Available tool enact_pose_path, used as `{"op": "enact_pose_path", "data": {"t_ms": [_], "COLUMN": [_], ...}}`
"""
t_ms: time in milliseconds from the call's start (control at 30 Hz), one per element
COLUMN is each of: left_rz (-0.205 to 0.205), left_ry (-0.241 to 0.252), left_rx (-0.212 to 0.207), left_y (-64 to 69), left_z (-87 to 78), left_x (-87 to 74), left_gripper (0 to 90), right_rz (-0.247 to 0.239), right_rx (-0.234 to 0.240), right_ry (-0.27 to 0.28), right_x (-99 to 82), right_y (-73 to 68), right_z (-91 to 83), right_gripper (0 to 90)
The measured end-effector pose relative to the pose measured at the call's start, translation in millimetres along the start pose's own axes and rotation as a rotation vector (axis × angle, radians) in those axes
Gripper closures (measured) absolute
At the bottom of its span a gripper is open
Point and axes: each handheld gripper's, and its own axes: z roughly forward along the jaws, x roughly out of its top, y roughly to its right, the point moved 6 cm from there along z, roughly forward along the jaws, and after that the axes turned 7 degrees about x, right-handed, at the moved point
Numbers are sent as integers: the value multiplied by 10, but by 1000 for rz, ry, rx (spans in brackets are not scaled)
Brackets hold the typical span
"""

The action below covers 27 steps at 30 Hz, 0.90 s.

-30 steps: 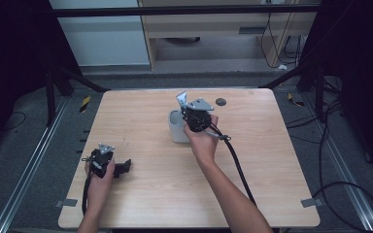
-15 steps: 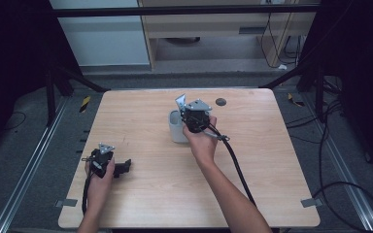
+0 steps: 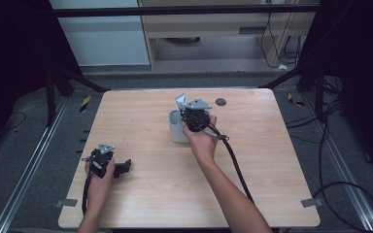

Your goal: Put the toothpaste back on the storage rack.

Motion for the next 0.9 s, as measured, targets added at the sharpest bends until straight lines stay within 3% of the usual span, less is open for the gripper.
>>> {"op": "enact_pose_path", "data": {"t_ms": [900], "left_rz": [2], "left_ry": [-2], "left_rx": [0], "left_y": [-1], "left_z": [-1], "left_x": [-1], "left_gripper": [0], "right_rz": [5], "right_rx": [11], "right_ry": [-15], "right_x": [20], "right_y": [22], "right_z": [-7], "right_gripper": [788]}}
